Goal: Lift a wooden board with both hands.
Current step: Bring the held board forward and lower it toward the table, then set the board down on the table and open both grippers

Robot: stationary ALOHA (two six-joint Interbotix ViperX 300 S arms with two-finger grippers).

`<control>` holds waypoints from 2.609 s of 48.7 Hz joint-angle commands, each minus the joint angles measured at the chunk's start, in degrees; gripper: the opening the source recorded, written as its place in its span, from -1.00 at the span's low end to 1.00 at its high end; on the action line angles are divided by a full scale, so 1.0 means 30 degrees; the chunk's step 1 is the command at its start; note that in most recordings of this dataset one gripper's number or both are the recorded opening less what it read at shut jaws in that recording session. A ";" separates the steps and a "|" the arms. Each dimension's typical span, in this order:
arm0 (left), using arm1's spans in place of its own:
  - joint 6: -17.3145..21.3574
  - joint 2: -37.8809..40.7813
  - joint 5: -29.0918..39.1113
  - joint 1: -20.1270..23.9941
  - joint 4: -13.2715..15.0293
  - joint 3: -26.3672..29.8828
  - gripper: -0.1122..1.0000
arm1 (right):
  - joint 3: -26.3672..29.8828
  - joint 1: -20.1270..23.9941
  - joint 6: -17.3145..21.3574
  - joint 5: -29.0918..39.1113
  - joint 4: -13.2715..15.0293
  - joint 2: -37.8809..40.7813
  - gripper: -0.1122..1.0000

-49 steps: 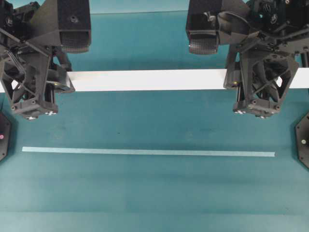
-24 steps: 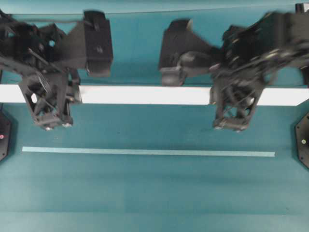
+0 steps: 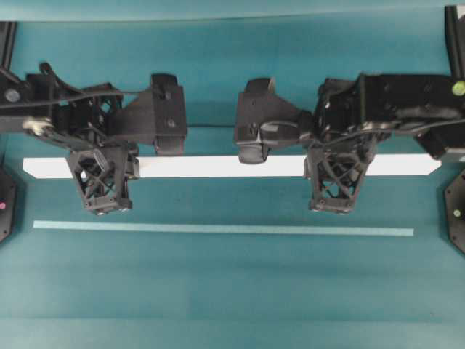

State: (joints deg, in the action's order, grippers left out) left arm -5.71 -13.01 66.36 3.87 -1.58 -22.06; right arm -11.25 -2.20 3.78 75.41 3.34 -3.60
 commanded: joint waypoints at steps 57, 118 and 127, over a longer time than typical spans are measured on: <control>-0.0527 0.4629 -0.8525 -0.0264 0.0029 -0.5215 -0.48 | -0.6152 0.0791 0.0439 -0.9434 -0.1172 0.2930 -0.42; -0.2812 0.5391 -1.0430 -0.1377 0.0029 -0.5771 -0.48 | -0.7061 0.1436 0.0557 -1.0957 -0.1816 0.3281 -0.42; -0.3105 0.5391 -1.0430 -0.1494 0.0029 -0.5742 -0.49 | -0.7119 0.1406 0.0557 -1.1045 -0.1816 0.3281 -0.42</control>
State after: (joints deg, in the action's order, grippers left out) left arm -11.69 2.99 34.89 -0.70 -1.85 -39.11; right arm -32.70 1.41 4.92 42.36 -1.76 6.33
